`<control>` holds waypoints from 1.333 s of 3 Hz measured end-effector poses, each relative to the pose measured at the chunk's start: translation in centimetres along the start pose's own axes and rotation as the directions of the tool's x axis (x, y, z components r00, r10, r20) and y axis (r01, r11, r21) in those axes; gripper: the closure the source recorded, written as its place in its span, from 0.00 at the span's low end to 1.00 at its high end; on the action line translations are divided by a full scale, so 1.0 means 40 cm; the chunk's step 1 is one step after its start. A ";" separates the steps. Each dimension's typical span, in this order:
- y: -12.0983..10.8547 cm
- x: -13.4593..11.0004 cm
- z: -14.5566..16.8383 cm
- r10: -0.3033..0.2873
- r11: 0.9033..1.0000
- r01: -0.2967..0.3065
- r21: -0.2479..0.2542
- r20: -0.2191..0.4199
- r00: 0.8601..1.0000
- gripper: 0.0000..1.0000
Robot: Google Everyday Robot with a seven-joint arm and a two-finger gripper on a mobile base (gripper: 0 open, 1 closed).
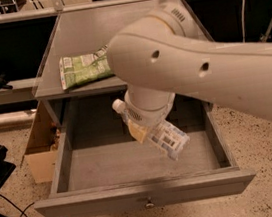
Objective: Pick blue plastic bottle from top drawer and place on counter
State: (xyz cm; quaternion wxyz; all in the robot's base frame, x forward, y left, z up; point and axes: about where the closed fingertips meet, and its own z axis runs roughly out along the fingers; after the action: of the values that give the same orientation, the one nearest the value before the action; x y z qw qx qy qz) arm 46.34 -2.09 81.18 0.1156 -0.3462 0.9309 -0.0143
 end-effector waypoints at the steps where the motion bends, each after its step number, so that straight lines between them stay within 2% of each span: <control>1: -0.006 -0.084 -0.157 -0.139 0.990 0.141 -0.017 0.077 0.987 1.00; 2: -0.029 -0.190 -0.264 -0.226 0.967 0.245 -0.077 0.196 0.954 1.00; 3: -0.045 -0.303 -0.341 -0.241 0.934 0.312 -0.177 0.336 0.911 1.00; 4: -0.049 -0.356 -0.435 -0.227 0.928 0.327 -0.179 0.426 0.876 1.00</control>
Offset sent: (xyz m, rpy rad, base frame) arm 0.0918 0.0791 0.2546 0.3962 -0.2353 0.4585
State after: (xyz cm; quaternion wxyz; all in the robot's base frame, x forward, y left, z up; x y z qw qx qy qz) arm 54.11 4.71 101.23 0.2553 -0.4840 0.8225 0.1553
